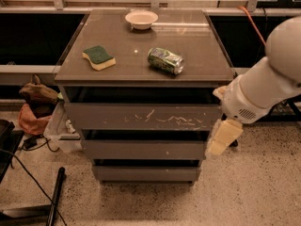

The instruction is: Open middle drawer

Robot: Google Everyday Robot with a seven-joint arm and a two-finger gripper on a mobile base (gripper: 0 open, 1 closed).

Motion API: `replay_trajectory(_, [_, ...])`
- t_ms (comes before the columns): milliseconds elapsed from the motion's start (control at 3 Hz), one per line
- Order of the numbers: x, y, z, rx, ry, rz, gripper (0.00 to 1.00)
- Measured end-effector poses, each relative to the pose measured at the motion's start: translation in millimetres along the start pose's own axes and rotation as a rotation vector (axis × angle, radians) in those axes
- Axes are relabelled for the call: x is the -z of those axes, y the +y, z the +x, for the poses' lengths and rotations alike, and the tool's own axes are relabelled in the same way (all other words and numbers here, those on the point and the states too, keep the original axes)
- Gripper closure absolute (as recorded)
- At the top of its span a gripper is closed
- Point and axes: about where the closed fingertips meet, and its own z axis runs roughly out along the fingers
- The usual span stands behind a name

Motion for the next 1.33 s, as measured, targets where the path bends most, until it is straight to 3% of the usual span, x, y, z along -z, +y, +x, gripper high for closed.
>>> replay_trajectory(333, [-3, -10, -4, -0.002, -0.019, 0.035, 0.00])
replay_trajectory(667, [-3, -9, -4, -0.001, -0.017, 0.033, 0.00])
replay_trajectory(1000, [-25, -8, -5, -0.006, -0.049, 0.020, 0.00])
replay_trajectory(1333, [-93, 9, -3, -0.021, -0.168, -0.052, 0.00])
